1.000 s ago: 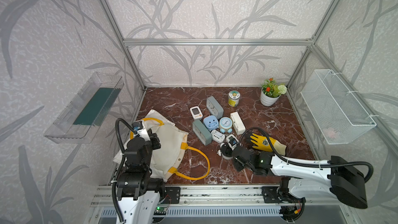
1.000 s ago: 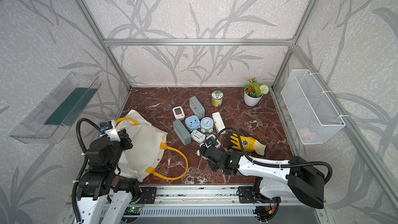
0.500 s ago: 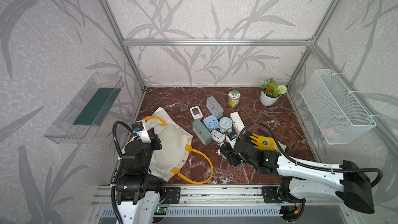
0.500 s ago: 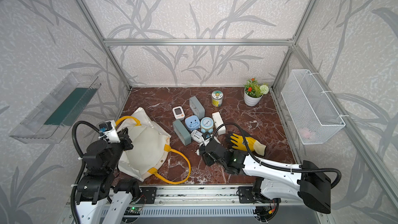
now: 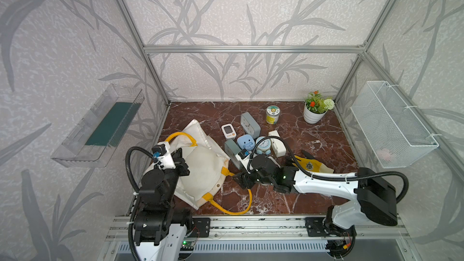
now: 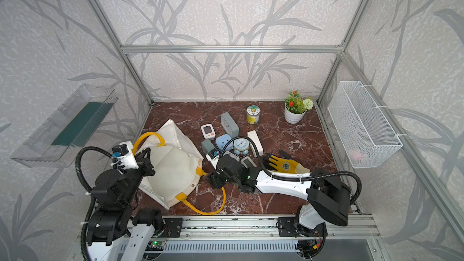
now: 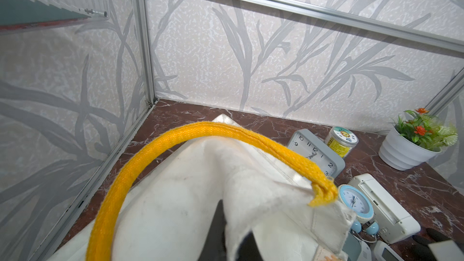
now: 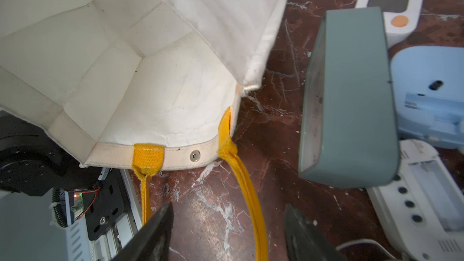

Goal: Take the alarm clock out of the canvas bag
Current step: Place the alarm at the center of the board, then place the canvas bag at the center of the board.

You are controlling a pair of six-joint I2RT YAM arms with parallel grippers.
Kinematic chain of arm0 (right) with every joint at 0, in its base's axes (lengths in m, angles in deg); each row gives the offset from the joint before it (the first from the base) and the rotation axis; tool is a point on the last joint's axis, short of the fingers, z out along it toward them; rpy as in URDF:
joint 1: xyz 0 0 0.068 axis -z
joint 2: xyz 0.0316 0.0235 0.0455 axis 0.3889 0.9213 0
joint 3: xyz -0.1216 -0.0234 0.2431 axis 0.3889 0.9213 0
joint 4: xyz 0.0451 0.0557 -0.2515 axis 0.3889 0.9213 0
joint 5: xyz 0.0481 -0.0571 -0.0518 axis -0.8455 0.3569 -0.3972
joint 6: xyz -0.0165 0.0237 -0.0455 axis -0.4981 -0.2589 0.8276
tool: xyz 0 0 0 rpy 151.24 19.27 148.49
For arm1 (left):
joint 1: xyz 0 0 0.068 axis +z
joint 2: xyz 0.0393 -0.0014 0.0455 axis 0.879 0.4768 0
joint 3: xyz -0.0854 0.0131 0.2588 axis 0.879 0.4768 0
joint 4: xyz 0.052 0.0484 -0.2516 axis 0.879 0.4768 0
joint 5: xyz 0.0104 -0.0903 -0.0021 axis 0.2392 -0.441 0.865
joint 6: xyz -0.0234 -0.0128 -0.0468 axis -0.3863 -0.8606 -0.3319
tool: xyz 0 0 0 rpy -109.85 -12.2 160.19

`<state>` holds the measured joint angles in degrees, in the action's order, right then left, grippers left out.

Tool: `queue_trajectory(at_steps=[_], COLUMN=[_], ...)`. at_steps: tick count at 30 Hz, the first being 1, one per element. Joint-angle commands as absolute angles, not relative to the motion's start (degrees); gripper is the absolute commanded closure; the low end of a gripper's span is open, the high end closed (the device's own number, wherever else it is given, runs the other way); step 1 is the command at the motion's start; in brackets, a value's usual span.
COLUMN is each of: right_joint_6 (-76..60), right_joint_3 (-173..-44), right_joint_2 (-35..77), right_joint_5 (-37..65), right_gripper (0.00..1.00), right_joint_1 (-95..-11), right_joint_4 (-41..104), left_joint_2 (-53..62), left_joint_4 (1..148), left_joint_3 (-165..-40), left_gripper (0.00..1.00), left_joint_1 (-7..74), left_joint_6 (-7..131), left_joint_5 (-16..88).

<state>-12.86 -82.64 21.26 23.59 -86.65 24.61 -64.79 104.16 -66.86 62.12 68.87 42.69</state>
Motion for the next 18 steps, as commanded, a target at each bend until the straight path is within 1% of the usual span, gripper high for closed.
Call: queue_trajectory(at_steps=[1, 9, 14, 15, 17, 18], right_joint_6=[-11.50, -11.19, -12.91, -13.12, -13.50, -13.77], right_joint_3=[-85.82, -89.92, -92.49, -92.92, -93.52, -93.61], right_joint_2=[24.42, 31.91, 35.70, 36.27, 37.12, 37.18], right_joint_5=[21.06, 23.66, 21.62, 21.44, 20.54, 20.09], right_gripper=[0.28, 0.24, 0.25, 0.26, 0.34, 0.45], right_joint_1=[-86.90, -86.75, -85.70, -85.52, -85.17, -84.94], right_joint_4=[22.15, 18.33, 16.11, 15.82, 15.14, 14.65], left_joint_2=[-66.67, -67.58, -67.96, -68.10, -68.39, -68.62], left_joint_4=[97.88, 96.76, 96.23, 96.16, 96.05, 96.05], left_joint_3=[-66.24, -66.21, -66.38, -66.36, -66.21, -66.21], left_gripper=[1.00, 1.00, 1.00, 1.00, 1.00, 1.00], left_joint_1=[62.22, 62.18, 62.23, 62.21, 62.26, 62.25], left_joint_6=[67.59, 66.43, 65.78, 65.56, 65.31, 65.21], left_joint_5=[40.47, 38.05, 37.25, 37.03, 36.62, 36.61])
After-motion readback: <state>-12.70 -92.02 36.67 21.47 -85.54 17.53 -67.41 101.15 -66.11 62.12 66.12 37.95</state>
